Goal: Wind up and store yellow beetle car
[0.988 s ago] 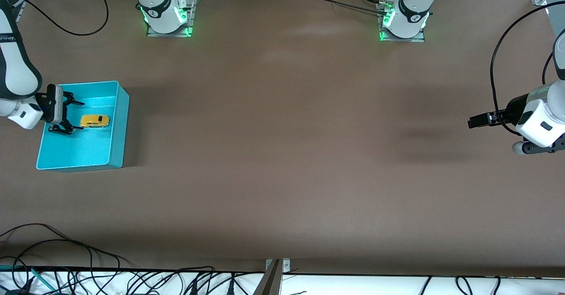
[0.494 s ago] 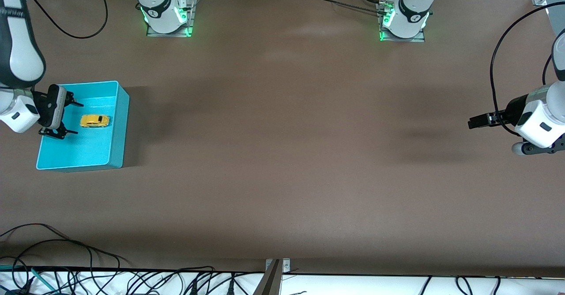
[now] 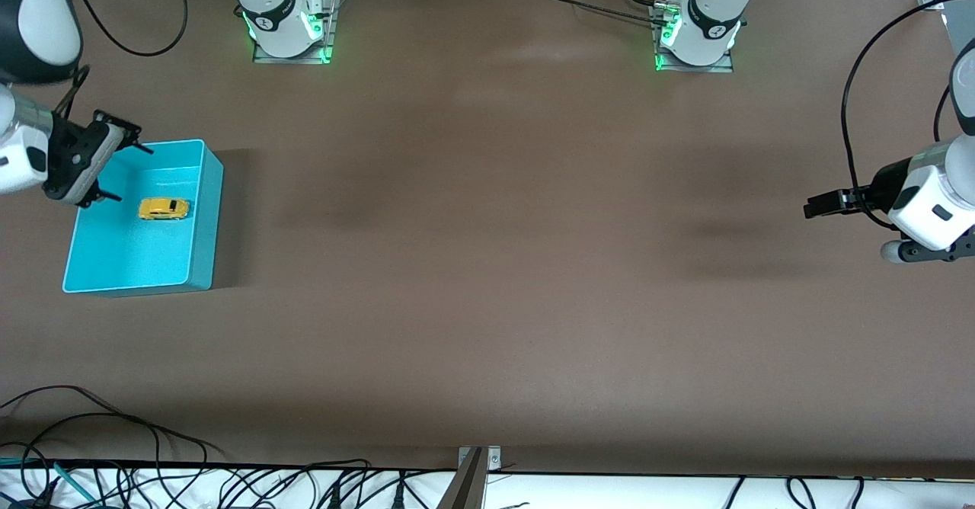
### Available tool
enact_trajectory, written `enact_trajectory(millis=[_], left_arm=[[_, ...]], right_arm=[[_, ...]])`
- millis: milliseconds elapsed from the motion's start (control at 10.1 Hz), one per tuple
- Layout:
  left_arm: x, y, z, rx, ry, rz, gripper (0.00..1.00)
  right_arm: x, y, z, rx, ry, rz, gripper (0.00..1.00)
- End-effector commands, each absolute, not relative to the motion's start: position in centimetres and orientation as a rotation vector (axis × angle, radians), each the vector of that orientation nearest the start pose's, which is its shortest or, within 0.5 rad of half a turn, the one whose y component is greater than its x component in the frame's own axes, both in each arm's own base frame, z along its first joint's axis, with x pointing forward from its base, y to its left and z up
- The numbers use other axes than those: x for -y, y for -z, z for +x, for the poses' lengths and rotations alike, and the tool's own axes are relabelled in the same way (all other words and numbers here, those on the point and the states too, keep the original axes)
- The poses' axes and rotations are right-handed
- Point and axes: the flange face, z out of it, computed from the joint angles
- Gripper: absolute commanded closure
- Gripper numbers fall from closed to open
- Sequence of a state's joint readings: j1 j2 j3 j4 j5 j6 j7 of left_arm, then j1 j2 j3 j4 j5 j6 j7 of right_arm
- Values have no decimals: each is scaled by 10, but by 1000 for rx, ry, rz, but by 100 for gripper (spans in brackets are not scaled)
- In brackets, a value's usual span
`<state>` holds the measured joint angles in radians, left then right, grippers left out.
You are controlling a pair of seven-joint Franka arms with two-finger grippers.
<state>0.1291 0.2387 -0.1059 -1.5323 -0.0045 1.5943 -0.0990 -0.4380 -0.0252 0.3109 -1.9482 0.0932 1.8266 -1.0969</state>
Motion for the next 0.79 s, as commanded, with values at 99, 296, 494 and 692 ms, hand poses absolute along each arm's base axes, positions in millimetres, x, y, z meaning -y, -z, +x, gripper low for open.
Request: enact_trajectory(millis=[99, 296, 494, 692], left_arm=[[-21, -513, 585, 182, -179, -3169, 0], [-28, -518, 586, 211, -165, -3182, 0], [-31, -518, 585, 218, -169, -3182, 0], [-31, -518, 585, 220, -169, -3182, 0]], right_arm=[[15, -539, 523, 934, -31, -2895, 0], [-12, -564, 515, 762, -36, -2962, 0], [-31, -589, 506, 608, -56, -3009, 0], [-39, -616, 504, 506, -61, -3043, 0]])
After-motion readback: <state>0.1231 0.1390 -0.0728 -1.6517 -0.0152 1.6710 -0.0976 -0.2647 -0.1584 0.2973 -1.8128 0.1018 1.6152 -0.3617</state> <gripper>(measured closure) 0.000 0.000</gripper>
